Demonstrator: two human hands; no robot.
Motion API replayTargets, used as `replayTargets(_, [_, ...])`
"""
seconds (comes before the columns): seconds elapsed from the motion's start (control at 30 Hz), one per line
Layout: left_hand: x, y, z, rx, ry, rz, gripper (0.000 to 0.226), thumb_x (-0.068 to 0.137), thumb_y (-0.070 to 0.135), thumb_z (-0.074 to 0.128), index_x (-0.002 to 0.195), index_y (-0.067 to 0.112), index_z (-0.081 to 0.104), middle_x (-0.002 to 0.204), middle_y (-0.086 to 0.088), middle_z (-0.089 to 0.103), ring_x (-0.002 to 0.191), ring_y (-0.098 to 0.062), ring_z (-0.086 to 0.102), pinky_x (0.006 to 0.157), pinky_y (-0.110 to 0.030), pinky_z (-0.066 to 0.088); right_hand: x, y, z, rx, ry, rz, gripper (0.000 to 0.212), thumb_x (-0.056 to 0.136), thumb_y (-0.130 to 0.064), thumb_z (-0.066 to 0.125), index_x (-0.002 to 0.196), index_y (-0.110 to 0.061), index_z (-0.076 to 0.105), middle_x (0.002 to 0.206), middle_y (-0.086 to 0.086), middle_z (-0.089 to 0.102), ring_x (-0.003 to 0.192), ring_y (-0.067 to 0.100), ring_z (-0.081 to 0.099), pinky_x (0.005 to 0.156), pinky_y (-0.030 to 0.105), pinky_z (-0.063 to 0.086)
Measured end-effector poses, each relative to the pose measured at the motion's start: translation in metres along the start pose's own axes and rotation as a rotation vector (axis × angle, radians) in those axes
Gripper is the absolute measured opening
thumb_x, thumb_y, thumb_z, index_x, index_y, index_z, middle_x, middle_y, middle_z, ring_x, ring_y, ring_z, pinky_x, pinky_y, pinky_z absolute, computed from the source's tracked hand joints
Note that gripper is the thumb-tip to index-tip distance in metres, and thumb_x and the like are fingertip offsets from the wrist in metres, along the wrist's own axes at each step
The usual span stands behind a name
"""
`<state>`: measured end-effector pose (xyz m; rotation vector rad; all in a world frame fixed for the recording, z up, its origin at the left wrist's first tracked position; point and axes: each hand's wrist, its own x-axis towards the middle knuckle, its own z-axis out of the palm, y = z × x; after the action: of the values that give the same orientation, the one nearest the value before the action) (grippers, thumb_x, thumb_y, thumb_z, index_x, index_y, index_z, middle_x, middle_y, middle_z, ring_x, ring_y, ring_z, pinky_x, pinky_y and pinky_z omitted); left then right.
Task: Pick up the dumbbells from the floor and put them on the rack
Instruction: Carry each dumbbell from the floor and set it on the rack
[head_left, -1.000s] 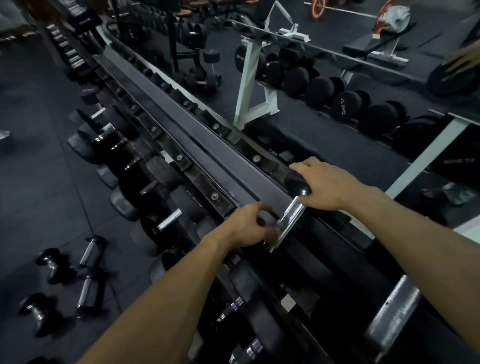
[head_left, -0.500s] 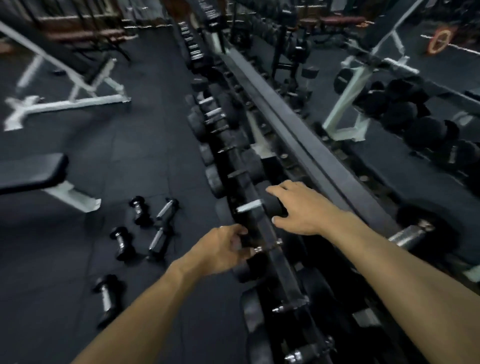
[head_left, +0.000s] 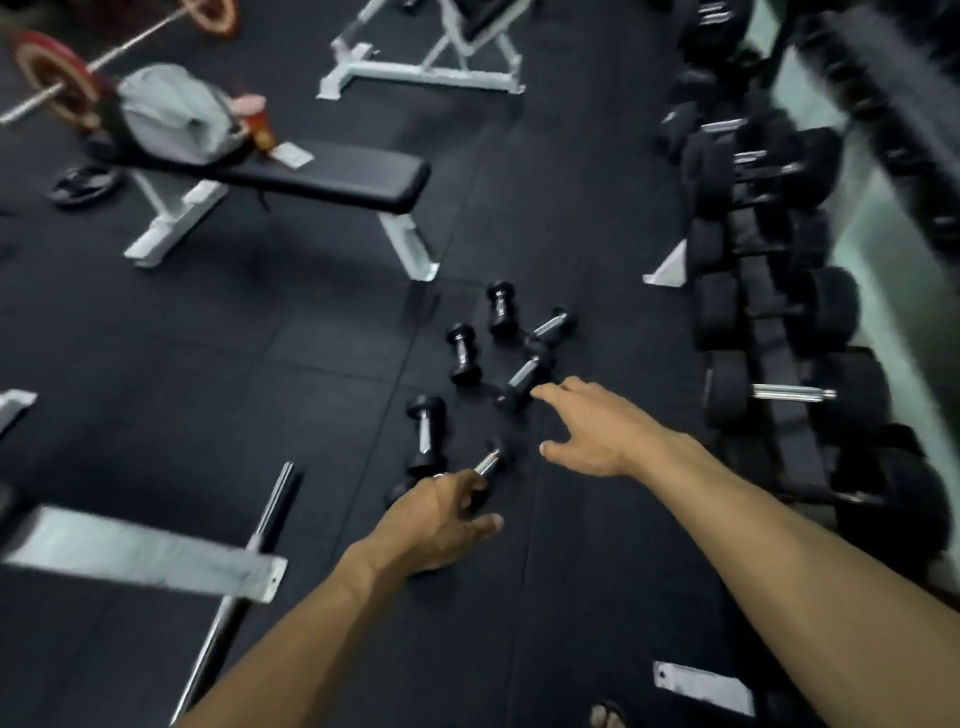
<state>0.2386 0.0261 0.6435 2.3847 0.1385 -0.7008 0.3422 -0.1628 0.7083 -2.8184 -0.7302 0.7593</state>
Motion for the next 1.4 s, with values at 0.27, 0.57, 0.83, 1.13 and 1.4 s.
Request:
replayTargets(0.27, [0.036,-0.130,0.010,-0.124,0.030,-0.198,0.056,0.087,0.050,0.061,0.134,0.023,0.051,0.120,0.001,0.063,0.113,-0.016,0.058,0.095,-0.035,0.047,0.138,-0.068,0.076,-0.061,-0.151,-0.167,0.066,0.090,-0.033,0.060,0.150,-0.025,0.033,0.129,0.004,0.048,0.121,0.027,0.050,0.095,0.040,0.046])
replayTargets(0.57, [0.160,-0.260,0.095,-0.304,0.052,-0.441,0.055,0.088,0.050,0.058,0.136,0.024,0.048,0.123,-0.001,0.061,0.112,-0.019,0.058,0.095,-0.037,0.048,0.321,-0.072,0.219,-0.120,-0.355,-0.311,0.070,0.089,-0.036,0.063,0.150,-0.025,0.032,0.131,0.004,0.049,0.121,0.029,0.052,0.095,0.040,0.045])
replayTargets(0.83, [0.278,-0.390,0.208,-0.454,0.057,-0.475,0.064,0.081,0.049,0.066,0.137,0.026,0.045,0.127,-0.002,0.058,0.115,-0.019,0.056,0.096,-0.038,0.048,0.456,-0.063,0.382,-0.164,-0.406,-0.360,0.078,0.085,-0.040,0.069,0.151,-0.025,0.030,0.134,0.005,0.048,0.125,0.029,0.050,0.099,0.041,0.045])
replayTargets(1.13, [0.354,-0.460,0.316,-0.651,0.102,-0.505,0.085,0.075,0.036,0.079,0.143,0.031,0.029,0.127,-0.001,0.055,0.112,-0.019,0.055,0.094,-0.030,0.045,0.522,-0.042,0.514,-0.109,-0.458,-0.392,0.076,0.078,-0.036,0.078,0.142,-0.032,0.038,0.116,0.002,0.055,0.109,0.023,0.057,0.097,0.040,0.048])
replayTargets(1.4, [0.366,-0.469,0.337,-0.928,0.115,-0.480,0.103,0.070,0.009,0.083,0.144,0.046,0.023,0.116,0.014,0.057,0.111,-0.009,0.055,0.094,-0.024,0.043,0.532,-0.025,0.540,0.030,-0.340,-0.420,0.056,0.082,-0.028,0.078,0.128,-0.036,0.046,0.108,-0.001,0.059,0.101,0.021,0.060,0.092,0.044,0.051])
